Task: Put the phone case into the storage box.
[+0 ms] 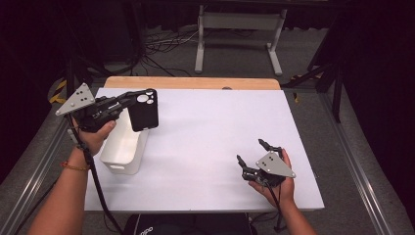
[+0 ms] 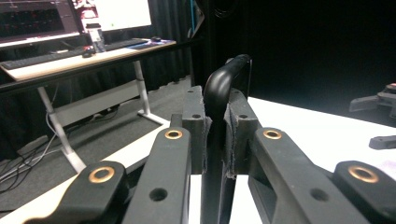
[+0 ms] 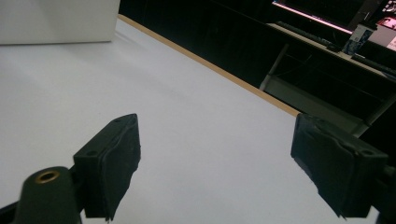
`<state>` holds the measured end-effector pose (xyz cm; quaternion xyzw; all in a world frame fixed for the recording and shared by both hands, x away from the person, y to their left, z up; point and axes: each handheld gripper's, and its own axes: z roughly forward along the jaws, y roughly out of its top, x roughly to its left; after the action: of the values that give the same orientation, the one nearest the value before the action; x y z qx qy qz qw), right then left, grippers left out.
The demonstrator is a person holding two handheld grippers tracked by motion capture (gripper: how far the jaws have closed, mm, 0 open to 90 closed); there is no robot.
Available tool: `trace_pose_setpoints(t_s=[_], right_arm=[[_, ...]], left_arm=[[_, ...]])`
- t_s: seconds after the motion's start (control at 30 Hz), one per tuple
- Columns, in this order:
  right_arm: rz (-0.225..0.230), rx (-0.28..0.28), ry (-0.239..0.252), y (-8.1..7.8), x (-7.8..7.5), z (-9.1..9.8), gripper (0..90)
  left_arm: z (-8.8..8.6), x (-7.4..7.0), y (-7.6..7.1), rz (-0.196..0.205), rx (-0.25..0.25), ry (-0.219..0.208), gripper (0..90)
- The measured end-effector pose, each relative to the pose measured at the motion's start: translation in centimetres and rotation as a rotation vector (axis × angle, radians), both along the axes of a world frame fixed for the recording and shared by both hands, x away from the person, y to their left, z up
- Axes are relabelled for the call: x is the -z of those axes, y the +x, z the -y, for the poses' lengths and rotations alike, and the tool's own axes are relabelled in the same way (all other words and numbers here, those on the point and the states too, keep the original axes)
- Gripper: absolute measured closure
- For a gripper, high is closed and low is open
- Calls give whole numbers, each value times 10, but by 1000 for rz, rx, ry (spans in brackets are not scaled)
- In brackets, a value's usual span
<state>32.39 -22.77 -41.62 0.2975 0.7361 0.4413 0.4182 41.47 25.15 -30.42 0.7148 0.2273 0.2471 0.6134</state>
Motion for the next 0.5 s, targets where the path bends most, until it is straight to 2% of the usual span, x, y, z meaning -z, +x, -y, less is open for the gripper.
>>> trace_pose_setpoints(t_s=[0.17, 0.27, 0.37, 0.5], right_arm=[[-1, -1, 12, 1, 0, 0, 167], [-5, -4, 10, 2, 1, 0, 167], [-8, -2, 8, 2, 2, -1, 167], [-19, 1, 9, 3, 3, -1, 167]], left_arm=[[-10, -2, 8, 4, -17, -15, 815], [-16, -4, 14, 1, -29, -7, 815], [-23, -5, 22, 4, -44, 10, 815], [-32, -2, 36, -1, -61, 0, 815]])
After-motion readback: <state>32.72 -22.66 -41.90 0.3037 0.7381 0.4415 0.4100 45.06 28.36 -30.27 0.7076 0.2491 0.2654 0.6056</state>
